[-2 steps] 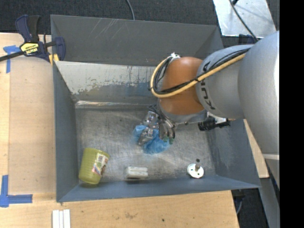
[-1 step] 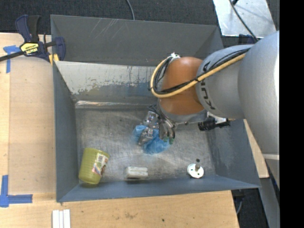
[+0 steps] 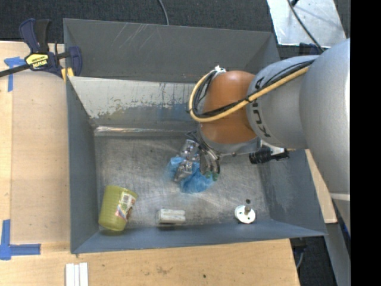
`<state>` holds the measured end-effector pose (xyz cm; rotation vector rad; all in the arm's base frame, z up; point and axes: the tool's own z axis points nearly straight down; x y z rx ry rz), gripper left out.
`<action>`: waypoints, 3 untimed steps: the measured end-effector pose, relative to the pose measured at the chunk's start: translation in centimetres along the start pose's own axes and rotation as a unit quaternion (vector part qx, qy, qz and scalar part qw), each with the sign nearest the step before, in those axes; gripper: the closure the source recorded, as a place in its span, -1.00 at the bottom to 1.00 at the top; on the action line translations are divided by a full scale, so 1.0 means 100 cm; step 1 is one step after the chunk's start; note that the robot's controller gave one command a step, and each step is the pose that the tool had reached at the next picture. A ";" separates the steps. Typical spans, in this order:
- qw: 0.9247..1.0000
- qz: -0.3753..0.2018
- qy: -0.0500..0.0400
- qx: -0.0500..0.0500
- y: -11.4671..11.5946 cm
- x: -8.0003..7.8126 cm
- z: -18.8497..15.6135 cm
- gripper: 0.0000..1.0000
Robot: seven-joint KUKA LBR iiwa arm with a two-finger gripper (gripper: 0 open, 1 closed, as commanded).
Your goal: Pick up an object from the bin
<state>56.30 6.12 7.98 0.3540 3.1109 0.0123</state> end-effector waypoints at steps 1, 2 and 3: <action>1.000 -0.001 0.006 0.004 -0.002 0.003 -0.016 1.00; 1.000 0.000 0.005 0.004 -0.003 0.001 -0.037 1.00; 1.000 0.000 0.003 0.004 -0.002 0.000 -0.051 1.00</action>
Offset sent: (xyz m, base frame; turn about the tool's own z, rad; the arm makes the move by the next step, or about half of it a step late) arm 0.0003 -0.0001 0.0303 -0.0001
